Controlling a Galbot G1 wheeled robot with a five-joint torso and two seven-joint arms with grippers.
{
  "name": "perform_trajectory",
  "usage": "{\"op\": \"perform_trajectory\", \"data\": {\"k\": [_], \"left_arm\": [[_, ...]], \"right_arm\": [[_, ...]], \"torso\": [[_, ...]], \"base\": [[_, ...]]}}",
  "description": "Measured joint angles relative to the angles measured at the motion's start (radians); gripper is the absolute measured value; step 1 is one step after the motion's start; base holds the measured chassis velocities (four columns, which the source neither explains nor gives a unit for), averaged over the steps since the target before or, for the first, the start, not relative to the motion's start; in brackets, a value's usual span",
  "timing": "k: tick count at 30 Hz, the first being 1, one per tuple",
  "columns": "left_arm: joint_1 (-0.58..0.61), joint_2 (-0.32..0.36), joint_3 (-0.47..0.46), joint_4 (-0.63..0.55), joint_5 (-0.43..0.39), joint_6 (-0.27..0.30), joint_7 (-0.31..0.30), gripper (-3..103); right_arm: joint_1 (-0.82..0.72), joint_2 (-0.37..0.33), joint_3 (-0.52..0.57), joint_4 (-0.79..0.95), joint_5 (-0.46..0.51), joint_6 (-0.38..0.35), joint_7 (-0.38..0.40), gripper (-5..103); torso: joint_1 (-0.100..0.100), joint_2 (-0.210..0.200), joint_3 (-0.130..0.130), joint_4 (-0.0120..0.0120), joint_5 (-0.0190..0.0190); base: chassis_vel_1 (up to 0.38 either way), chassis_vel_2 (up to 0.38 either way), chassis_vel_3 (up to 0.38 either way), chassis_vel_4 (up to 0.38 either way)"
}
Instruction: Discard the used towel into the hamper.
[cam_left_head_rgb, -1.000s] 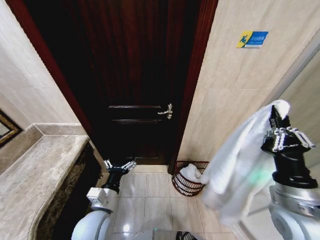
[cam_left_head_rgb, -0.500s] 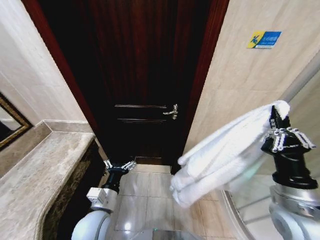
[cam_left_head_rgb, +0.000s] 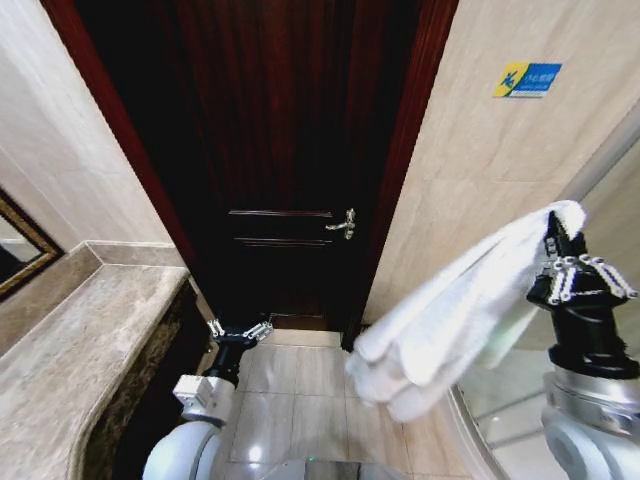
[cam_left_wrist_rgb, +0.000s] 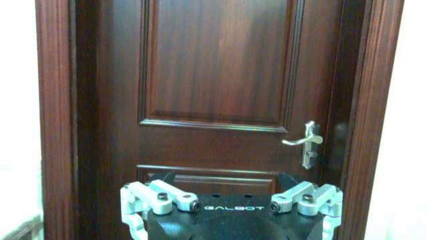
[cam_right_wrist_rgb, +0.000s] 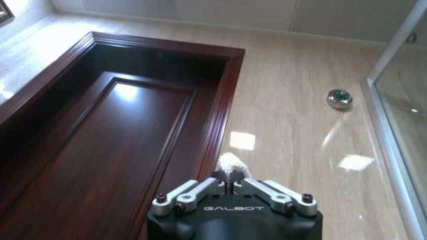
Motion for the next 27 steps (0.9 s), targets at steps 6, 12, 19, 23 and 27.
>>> {"op": "perform_trajectory", "data": {"k": [6, 12, 19, 23, 27], "left_arm": [[0.0, 0.0, 0.0, 0.0, 0.0, 0.0, 0.0, 100], [0.0, 0.0, 0.0, 0.0, 0.0, 0.0, 0.0, 100], [0.0, 0.0, 0.0, 0.0, 0.0, 0.0, 0.0, 100], [0.0, 0.0, 0.0, 0.0, 0.0, 0.0, 0.0, 100], [0.0, 0.0, 0.0, 0.0, 0.0, 0.0, 0.0, 100]], "right_arm": [[0.001, -0.002, 0.001, 0.0, 0.001, -0.004, 0.002, 2], [0.007, -0.012, 0.02, 0.0, 0.025, -0.002, 0.011, 2], [0.043, -0.067, 0.085, 0.0, 0.1, -0.012, 0.04, 2], [0.063, -0.079, 0.08, 0.0, 0.107, -0.023, 0.044, 2], [0.074, -0.077, 0.058, 0.0, 0.105, -0.025, 0.044, 2]], "torso": [[0.001, 0.0, 0.0, 0.0002, 0.0001], [0.001, 0.0, 0.0, 0.0, -0.0001], [0.0, 0.0, 0.0, 0.0001, -0.0001], [0.0, 0.0, 0.0, 0.0, -0.0003], [0.0, 0.0, 0.0, 0.0001, -0.0001]], "base": [[-0.137, 0.143, 0.141, -0.151], [-0.147, 0.148, 0.126, -0.141], [-0.048, 0.049, 0.043, -0.047], [0.0, 0.0, 0.0, 0.0], [0.0, 0.0, 0.0, 0.0]]}}
